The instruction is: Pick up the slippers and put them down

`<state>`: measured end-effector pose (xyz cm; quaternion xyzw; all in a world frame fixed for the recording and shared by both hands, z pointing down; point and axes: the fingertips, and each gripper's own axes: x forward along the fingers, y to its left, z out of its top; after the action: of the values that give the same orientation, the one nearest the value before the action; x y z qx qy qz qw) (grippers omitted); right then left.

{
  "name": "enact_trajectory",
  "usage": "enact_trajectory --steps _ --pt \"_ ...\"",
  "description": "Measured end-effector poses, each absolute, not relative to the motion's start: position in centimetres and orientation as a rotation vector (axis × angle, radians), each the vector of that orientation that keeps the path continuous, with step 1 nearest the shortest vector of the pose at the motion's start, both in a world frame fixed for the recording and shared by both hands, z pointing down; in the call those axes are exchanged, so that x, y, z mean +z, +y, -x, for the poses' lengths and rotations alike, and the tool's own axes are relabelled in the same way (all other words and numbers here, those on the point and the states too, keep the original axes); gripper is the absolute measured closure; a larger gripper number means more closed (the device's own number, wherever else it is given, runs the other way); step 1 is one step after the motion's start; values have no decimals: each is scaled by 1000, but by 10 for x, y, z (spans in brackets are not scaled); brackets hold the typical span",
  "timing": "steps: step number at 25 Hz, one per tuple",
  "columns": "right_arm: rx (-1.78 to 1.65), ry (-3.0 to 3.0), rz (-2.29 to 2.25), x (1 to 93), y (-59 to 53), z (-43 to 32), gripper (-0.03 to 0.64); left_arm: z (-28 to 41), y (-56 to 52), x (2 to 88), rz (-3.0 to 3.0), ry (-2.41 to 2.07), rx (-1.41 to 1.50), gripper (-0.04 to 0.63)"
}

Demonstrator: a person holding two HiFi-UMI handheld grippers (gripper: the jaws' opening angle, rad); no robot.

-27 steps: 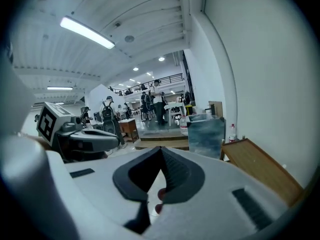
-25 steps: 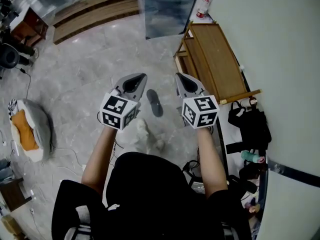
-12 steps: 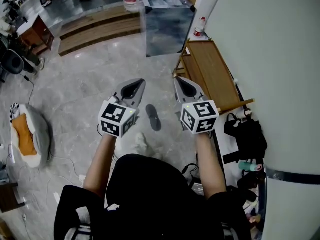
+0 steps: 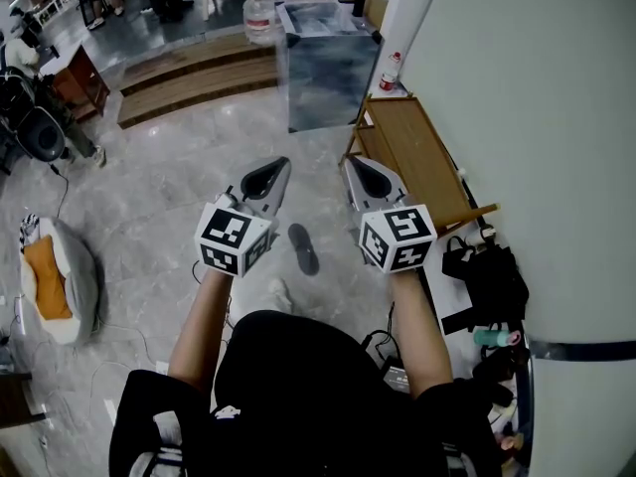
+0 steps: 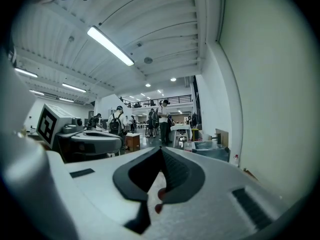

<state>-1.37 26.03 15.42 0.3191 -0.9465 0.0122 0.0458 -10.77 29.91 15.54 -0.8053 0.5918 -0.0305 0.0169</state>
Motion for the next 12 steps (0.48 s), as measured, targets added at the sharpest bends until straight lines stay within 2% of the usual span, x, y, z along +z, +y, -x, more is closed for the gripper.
enact_trajectory --steps 12 --pt "25 -2920 -967 141 264 14 618 105 303 143 2481 1821 -114 591"
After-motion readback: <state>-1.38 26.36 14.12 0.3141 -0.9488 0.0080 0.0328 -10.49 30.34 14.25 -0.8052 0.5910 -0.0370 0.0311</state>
